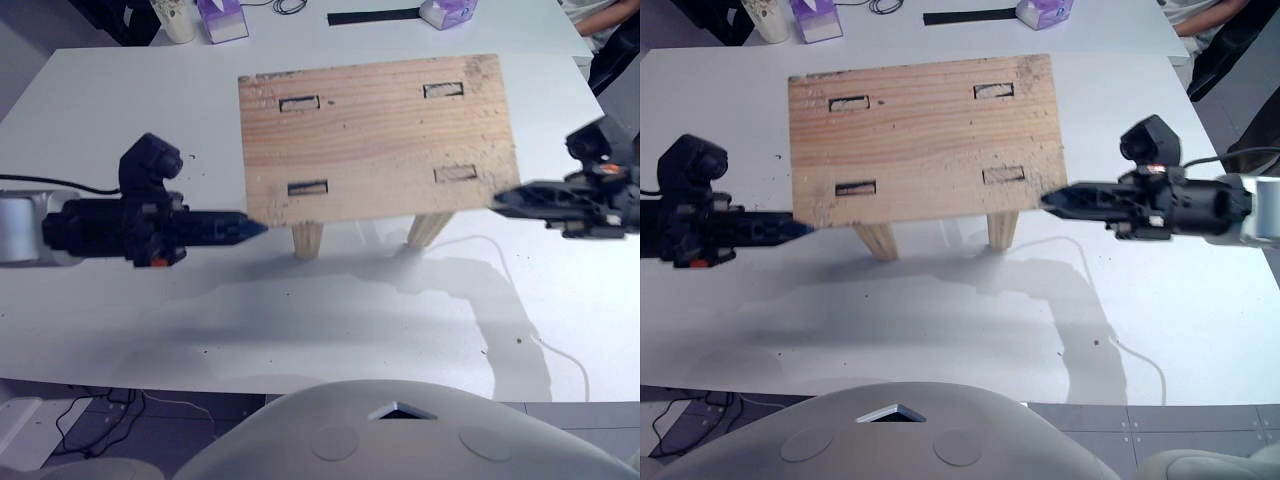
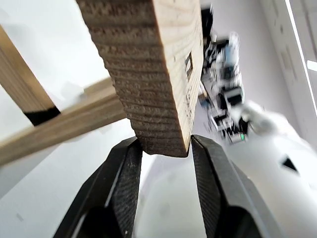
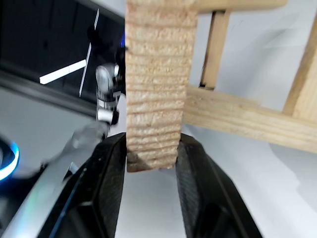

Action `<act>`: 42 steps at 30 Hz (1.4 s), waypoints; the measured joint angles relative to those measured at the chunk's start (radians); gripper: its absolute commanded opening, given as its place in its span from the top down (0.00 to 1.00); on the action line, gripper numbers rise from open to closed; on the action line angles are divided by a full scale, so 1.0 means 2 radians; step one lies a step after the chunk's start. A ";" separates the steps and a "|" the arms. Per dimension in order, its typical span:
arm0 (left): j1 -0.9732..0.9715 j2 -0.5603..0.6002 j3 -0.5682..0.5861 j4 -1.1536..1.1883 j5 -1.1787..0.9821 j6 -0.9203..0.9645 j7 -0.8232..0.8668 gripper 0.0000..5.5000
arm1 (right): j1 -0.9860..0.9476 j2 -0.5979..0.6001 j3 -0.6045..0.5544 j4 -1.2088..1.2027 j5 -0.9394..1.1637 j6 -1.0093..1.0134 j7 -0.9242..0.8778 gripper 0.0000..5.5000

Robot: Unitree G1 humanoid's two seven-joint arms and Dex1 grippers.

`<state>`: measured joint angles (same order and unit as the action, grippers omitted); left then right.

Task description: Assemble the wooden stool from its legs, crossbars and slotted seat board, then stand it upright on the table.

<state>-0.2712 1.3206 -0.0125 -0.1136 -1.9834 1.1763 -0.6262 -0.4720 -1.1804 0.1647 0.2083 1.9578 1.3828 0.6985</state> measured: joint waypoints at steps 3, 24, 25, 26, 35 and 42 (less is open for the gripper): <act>-0.083 -0.023 -0.030 0.063 0.000 0.049 0.041 0.73 | -0.061 0.024 0.019 0.060 0.003 0.043 -0.033 0.73; -0.102 -0.097 0.022 0.101 0.023 0.057 0.236 0.28 | -0.055 0.159 -0.151 0.053 0.006 -0.007 -0.328 0.54; -0.077 -0.097 0.045 0.080 0.050 0.047 0.222 0.28 | -0.045 0.157 -0.170 0.027 0.005 -0.018 -0.334 0.54; -0.051 -0.098 0.064 0.058 0.084 0.034 0.206 0.28 | -0.028 0.153 -0.185 -0.003 0.004 -0.032 -0.341 0.54; 0.170 -0.212 0.104 -0.069 0.434 -0.235 0.142 0.28 | 0.219 0.232 -0.158 -0.216 -0.390 -0.298 -0.364 0.54; 0.170 -0.330 0.026 0.006 0.675 -0.426 0.201 0.28 | 0.260 0.362 -0.041 -0.152 -0.691 -0.554 -0.398 0.54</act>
<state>0.0680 0.6600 0.0386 -0.1014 -0.6324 0.3241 -0.2250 0.0481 -0.4563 0.0824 -0.0958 0.5752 0.2741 -0.0976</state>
